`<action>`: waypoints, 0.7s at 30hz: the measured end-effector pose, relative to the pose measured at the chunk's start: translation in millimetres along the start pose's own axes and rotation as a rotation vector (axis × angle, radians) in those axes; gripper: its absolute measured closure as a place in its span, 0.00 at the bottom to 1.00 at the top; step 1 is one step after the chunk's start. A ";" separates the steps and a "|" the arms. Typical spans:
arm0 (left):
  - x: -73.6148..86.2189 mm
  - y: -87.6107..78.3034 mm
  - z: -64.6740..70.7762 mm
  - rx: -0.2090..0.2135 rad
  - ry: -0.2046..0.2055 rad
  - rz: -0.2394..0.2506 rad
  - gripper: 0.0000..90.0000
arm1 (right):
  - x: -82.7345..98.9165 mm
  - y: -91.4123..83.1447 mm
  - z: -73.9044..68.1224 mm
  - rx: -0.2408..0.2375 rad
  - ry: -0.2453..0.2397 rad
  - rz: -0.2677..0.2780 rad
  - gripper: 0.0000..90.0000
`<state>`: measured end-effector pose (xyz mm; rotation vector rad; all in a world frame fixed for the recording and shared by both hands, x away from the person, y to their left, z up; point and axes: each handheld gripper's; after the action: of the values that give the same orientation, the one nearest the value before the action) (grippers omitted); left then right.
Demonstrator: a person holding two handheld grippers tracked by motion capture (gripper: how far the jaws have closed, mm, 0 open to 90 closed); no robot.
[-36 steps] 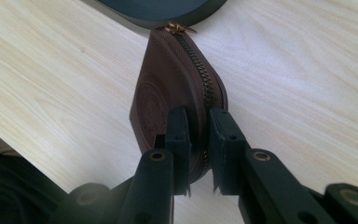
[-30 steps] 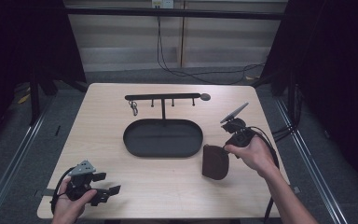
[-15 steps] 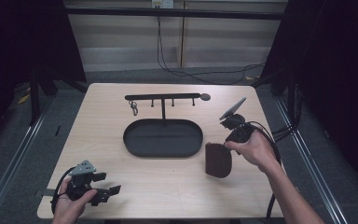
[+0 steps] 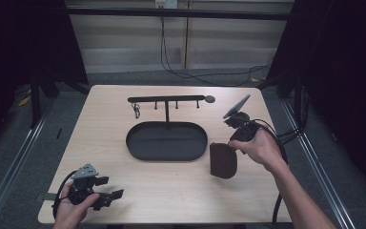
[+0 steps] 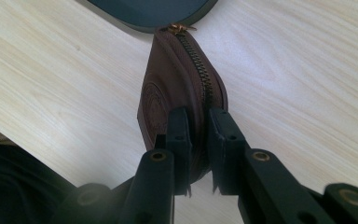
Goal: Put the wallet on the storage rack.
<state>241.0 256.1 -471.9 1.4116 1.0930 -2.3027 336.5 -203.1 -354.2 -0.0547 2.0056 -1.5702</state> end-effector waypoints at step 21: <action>-0.2 -0.8 1.2 -0.010 0.008 0.005 0.20 | -20.8 -6.9 -1.8 0.011 -0.002 0.027 0.88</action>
<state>239.8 255.8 -471.1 1.4196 1.1008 -2.2874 350.7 -195.8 -339.0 -0.0245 1.9879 -1.5636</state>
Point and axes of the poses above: each handheld gripper's, and its own axes: y roughly forward along the jaws, x roughly out of its underside, z roughly to its right, and after that the axes turned 15 degrees about z, right-handed
